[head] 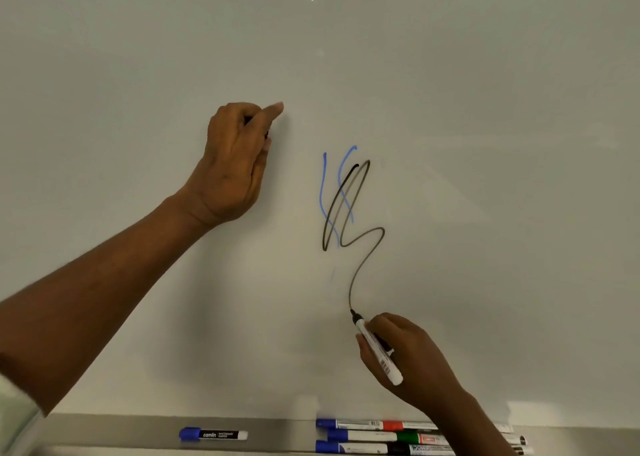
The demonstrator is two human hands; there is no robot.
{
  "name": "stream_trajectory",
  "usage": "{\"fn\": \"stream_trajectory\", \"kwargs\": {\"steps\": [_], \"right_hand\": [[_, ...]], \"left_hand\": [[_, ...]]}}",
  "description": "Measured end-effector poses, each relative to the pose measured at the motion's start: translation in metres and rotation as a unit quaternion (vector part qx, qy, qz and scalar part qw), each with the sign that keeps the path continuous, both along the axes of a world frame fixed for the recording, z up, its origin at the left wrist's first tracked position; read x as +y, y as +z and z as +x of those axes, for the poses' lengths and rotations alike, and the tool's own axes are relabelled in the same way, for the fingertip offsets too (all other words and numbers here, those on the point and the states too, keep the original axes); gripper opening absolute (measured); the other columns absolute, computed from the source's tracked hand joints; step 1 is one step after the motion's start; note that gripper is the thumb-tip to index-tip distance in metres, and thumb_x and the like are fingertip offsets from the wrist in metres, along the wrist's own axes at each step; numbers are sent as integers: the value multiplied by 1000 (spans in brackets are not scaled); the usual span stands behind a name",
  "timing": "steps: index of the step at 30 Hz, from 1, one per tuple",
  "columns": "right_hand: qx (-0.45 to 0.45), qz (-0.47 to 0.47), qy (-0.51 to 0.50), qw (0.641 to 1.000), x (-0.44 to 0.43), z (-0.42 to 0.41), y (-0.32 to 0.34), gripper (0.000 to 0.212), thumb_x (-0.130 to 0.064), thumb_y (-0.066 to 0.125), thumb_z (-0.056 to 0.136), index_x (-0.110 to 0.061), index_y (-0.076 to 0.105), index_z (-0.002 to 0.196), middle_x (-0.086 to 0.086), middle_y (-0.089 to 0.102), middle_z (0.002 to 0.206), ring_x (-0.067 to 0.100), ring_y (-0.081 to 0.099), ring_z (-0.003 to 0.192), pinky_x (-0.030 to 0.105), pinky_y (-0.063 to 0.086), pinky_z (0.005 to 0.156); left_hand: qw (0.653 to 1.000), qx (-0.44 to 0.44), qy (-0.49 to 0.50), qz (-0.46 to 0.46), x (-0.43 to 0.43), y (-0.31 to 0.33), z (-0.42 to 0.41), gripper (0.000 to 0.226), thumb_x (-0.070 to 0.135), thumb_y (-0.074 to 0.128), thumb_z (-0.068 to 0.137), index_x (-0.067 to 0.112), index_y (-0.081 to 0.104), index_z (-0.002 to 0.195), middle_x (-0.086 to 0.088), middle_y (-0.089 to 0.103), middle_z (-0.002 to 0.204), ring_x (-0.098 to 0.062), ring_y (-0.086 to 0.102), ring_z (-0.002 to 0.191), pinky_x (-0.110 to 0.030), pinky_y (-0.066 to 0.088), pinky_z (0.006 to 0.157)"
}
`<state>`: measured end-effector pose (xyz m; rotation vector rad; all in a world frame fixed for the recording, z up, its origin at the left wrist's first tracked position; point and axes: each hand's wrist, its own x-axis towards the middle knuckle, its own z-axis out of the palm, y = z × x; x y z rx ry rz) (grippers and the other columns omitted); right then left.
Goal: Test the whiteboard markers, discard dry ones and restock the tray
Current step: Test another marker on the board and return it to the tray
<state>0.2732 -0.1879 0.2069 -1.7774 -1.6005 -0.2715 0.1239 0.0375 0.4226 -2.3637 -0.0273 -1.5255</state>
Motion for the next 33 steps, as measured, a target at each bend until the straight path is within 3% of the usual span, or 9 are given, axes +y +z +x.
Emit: {"fn": "stream_trajectory", "kwargs": {"steps": [3,6,10,12,16,18,22,26,33], "right_hand": [[54,-27,5,998,-11,-2,3,21,-51,54,86,-30,56,89,-12,59,70,5,53,56,12,39,51],[142,35,27,989,-23,-13,22,20,-46,62,83,-29,62,93,-12,64,73,9,61,63,10,45,55],[257,159,78,950,-39,-33,56,30,-40,71,76,-22,69,100,-8,73,87,15,71,72,23,57,59],[301,190,137,925,-44,-42,70,31,-29,70,79,-17,67,107,-4,75,94,21,73,78,33,61,63],[349,202,220,888,-45,-62,84,23,-14,63,84,-4,62,105,6,75,98,24,74,85,31,59,74],[374,201,216,879,-43,-69,86,25,-26,67,84,-8,58,100,5,75,97,24,74,85,32,60,74],[344,207,162,902,-36,-76,87,30,-41,69,80,-18,64,98,0,77,88,26,74,73,43,60,60],[315,210,132,916,-33,-76,86,26,-39,71,78,-23,66,99,2,76,84,24,73,68,42,58,53],[294,187,130,928,-36,-73,85,28,-36,71,78,-24,68,102,-4,76,88,18,72,72,31,59,58]], "left_hand": [[998,26,-1,-62,-15,-11,-7,45,-5,40,93,-6,36,137,-26,44,105,-19,43,95,-17,39,93],[990,68,-41,-119,-33,-28,-21,46,-4,46,92,-4,38,137,-11,46,102,-4,42,94,-5,33,94],[952,87,-94,-279,-53,-53,-43,29,13,59,89,14,58,118,15,64,100,2,61,96,-17,48,88],[930,102,-115,-334,-61,-61,-52,22,16,59,87,19,63,109,12,70,96,-4,66,94,-19,51,86],[871,120,-190,-437,-74,-67,-61,20,2,57,89,9,65,105,-1,69,97,-18,70,88,-24,55,80],[860,130,-205,-449,-78,-69,-65,20,-3,57,88,4,65,105,-4,69,96,-21,71,87,-29,57,80],[848,149,-227,-456,-81,-70,-71,24,16,61,84,8,66,106,-4,72,94,-20,72,85,-31,56,84],[858,172,-211,-435,-84,-71,-74,24,21,61,82,13,68,104,-2,73,91,-18,72,84,-33,56,84],[858,214,-193,-424,-82,-73,-75,23,23,61,82,17,70,102,1,71,91,-19,70,80,-36,57,78]]}}
